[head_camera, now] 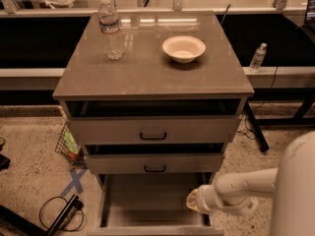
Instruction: Open bottom drawer
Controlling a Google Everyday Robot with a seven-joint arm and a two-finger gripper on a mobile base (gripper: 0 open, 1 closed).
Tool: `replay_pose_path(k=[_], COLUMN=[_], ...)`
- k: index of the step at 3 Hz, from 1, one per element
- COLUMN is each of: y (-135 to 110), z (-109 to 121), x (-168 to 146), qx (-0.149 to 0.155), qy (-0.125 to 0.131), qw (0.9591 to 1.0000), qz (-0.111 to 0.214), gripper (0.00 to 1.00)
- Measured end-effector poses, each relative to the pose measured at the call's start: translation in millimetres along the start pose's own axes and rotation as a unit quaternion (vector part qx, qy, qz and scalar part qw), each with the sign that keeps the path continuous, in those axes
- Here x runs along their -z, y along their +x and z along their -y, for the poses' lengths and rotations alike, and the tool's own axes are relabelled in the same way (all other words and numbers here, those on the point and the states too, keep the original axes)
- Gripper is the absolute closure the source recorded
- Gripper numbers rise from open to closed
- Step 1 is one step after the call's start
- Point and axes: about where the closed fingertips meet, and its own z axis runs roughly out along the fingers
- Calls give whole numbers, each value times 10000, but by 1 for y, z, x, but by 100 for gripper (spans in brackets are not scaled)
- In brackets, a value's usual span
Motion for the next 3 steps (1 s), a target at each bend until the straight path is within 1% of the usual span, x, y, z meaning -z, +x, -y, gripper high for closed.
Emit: replay_pose_path(k=[1, 2, 3], y=[36, 61, 61], z=[21, 37, 45], x=[-3, -27, -34], qx=[59, -2, 1], qy=[190, 178, 185], qw=[9991, 9975, 9971], qz=[383, 680, 736], gripper=[100, 100, 100])
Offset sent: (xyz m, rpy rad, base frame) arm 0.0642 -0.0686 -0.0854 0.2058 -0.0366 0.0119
